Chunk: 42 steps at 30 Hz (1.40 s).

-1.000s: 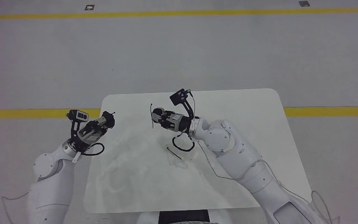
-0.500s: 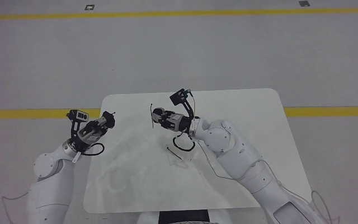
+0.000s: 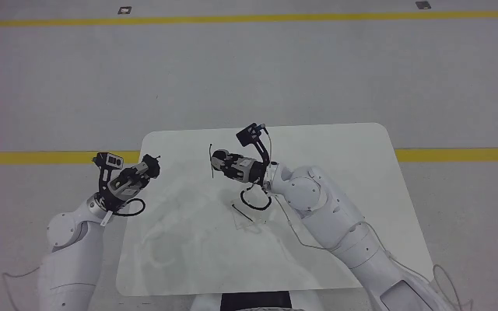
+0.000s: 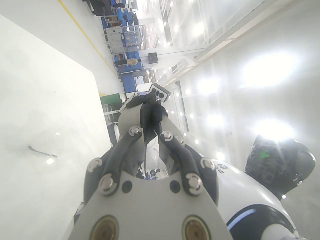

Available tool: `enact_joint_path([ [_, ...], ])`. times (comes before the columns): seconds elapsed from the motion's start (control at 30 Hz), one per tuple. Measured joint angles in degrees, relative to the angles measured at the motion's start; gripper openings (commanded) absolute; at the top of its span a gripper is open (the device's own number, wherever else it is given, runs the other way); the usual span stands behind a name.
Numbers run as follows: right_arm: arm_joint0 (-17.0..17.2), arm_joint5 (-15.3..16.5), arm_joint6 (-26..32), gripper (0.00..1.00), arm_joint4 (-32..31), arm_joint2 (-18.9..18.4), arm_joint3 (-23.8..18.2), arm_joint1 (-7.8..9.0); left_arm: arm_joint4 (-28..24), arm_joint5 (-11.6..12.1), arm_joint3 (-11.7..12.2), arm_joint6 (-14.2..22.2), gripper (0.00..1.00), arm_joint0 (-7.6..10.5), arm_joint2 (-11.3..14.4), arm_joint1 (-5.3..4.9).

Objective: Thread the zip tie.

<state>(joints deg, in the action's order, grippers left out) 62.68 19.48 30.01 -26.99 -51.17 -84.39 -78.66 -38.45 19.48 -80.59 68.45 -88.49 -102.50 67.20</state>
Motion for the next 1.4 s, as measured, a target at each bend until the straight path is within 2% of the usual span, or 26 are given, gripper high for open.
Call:
enact_joint_path([
  [0.2, 0.02, -0.01, -0.02, 0.0, -0.01, 0.0, -0.01, 0.0, -0.06, -0.05, -0.01, -0.15, 0.0, -0.02, 0.05, 0.02],
  [0.27, 0.32, -0.45, -1.11, 0.0, -1.22, 0.14, -0.45, 0.0, -1.26, -0.18, -0.24, -2.34, 0.0, -0.38, 0.8, 0.23],
  [0.37, 1.07, -1.54, -5.51, 0.0, -2.8, 0.4, -1.6, -0.22, -2.66, 0.0, -0.55, -4.89, 0.0, -1.2, 2.22, 0.52],
  [0.5, 1.25, -2.29, -10.99, 0.0, -5.84, 1.61, -2.35, -0.71, -2.56, 0.01, -0.23, -5.49, 0.0, -1.99, 3.97, 0.87],
  [0.6, 0.83, -3.55, -15.54, 0.0, -8.74, 2.86, -2.03, -1.26, -2.16, 0.0, 0.51, -5.9, 0.0, -1.71, 5.33, 1.31],
  [0.73, 0.04, -6.94, -21.12, 0.0, -11.79, 4.77, -1.18, -2.27, -2.64, 0.0, 1.23, -6.14, 0.0, -0.82, 6.74, 2.22],
  [0.93, -1.09, -9.9, -24.58, 0.0, -12.76, 7.42, 0.54, -3.72, -1.5, 0.0, 2.56, -6.13, 0.0, 0.24, 7.3, 3.54],
  [1.2, -1.89, -9.66, -26.68, 0.0, -12.67, 8.85, 2.84, -4.98, 0.34, 0.0, 3.51, -5.31, 0.0, 1.01, 6.92, 5.18],
  [1.4, -1.98, -9.35, -26.68, 0.0, -12.9, 8.81, 2.94, -4.99, 0.51, 0.0, 3.42, -5.13, 0.0, 1.08, 6.91, 5.23],
])
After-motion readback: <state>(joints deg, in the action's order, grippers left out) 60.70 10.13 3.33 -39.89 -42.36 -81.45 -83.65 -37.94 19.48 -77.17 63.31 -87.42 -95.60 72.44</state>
